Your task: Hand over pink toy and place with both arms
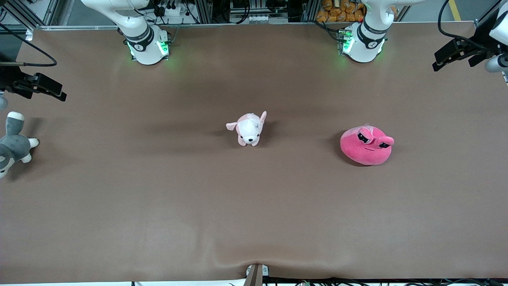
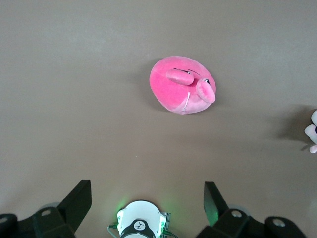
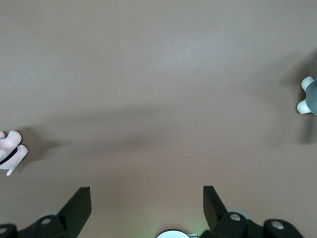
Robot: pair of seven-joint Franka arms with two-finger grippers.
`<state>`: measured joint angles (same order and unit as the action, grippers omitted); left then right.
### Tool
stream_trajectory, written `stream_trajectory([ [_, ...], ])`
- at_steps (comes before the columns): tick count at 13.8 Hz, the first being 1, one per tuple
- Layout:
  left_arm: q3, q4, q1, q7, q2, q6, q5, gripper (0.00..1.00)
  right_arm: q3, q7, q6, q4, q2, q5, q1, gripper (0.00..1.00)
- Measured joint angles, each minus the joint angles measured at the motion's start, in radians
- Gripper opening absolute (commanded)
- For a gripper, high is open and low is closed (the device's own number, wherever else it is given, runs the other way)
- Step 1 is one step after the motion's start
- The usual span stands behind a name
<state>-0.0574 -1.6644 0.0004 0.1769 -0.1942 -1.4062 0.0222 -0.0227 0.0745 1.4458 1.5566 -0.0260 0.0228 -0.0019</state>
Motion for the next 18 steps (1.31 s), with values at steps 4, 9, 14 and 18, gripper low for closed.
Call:
stream_trajectory([
  [4, 0.001, 0.026, 0.001, -0.002, 0.011, 0.009, 0.000, 1.00, -0.002, 0.000, -0.009, 0.000, -0.001, 0.000, 0.000, 1.00],
  [9, 0.001, 0.056, 0.001, -0.025, 0.042, 0.020, 0.001, 1.00, 0.001, 0.000, -0.050, -0.005, -0.007, 0.001, 0.001, 1.00],
  [14, 0.001, 0.046, 0.004, -0.026, 0.049, 0.053, 0.001, 1.00, 0.020, 0.000, -0.111, -0.059, -0.018, 0.003, 0.029, 1.00],
  [18, -0.002, 0.045, 0.006, -0.012, 0.030, 0.098, 0.001, 1.00, 0.021, -0.031, -0.097, -0.074, -0.017, 0.005, 0.032, 1.00],
])
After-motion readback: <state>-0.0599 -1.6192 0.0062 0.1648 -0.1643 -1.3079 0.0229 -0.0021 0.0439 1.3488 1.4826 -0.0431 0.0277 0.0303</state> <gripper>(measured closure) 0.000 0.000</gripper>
